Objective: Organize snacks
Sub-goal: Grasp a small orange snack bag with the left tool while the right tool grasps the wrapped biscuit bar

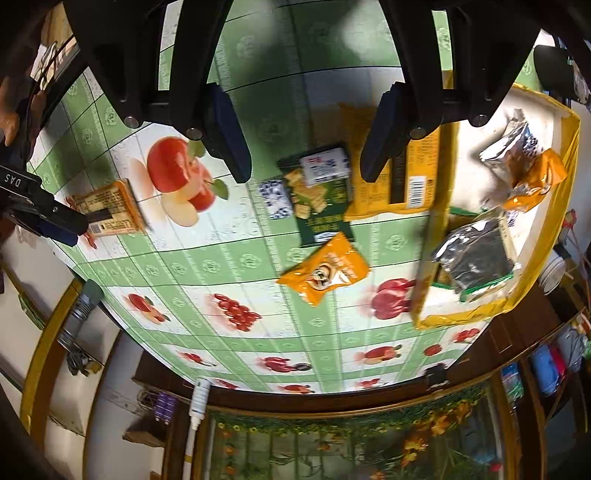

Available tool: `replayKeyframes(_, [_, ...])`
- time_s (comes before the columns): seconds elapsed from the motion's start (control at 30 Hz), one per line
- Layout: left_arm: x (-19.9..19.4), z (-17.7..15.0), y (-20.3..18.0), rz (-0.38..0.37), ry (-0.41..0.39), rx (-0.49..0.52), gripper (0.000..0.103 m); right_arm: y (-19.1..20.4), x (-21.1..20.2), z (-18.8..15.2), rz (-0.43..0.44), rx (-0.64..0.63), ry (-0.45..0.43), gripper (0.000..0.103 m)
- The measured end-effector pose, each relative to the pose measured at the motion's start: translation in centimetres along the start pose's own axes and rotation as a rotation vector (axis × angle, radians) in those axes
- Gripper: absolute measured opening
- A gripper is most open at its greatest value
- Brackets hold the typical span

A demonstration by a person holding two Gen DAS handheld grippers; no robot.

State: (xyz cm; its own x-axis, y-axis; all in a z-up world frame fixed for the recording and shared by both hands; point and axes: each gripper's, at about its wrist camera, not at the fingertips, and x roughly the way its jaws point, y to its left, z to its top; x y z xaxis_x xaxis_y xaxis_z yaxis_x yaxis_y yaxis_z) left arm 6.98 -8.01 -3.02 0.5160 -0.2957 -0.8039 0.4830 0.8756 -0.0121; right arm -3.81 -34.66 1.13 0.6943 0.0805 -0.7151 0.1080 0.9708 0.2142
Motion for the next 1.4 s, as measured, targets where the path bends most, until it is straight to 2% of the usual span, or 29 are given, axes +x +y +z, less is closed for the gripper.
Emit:
replayKeyframes(0.2, [0.3, 0.3, -0.8, -0.011, 0.005, 0.010, 0.060, -0.3, 0.0, -0.2, -0.008, 0.006, 0.003, 0.083])
replayKeyframes(0.43, [1.5, 1.9, 0.6, -0.034, 0.021, 0.018, 0.060, -0.4, 0.1, -0.3, -0.014, -0.004, 0.011, 0.084])
replayKeyframes(0.5, [2.1, 2.8, 1.1, -0.037, 0.028, 0.028, 0.060, -0.4, 0.1, -0.2, 0.003, -0.015, 0.010, 0.084])
replayKeyframes(0.6, [3.5, 4.5, 1.8, -0.088, 0.062, 0.055, 0.060, -0.3, 0.5, 0.1, 0.034, -0.056, 0.028, 0.084])
replayKeyframes(0.67, [4.5, 5.3, 1.6, -0.102, 0.080, 0.110, 0.060, -0.2, 0.8, 0.3, 0.071, -0.110, 0.040, 0.084])
replayKeyframes(0.77, [5.6, 6.3, 1.1, -0.071, 0.088, 0.189, 0.060, 0.5, 1.2, 0.6, 0.118, -0.232, 0.075, 0.084])
replayKeyframes(0.9, [6.8, 7.7, 1.1, -0.104, 0.098, 0.245, 0.060, 1.0, 2.0, 1.1, 0.171, -0.352, 0.135, 0.086])
replayKeyframes(1.07, [9.1, 8.8, 1.2, -0.081, 0.146, 0.303, 0.060, 0.3, 3.9, 1.9, 0.220, -0.395, 0.201, 0.086])
replayKeyframes(1.27, [11.5, 9.3, 1.6, -0.055, 0.208, 0.314, 0.060, -0.3, 5.7, 2.3, 0.246, -0.436, 0.267, 0.086])
replayKeyframes(1.4, [11.7, 9.1, 1.1, -0.043, 0.202, 0.324, 0.063, -0.6, 6.7, 2.1, 0.244, -0.440, 0.297, 0.086])
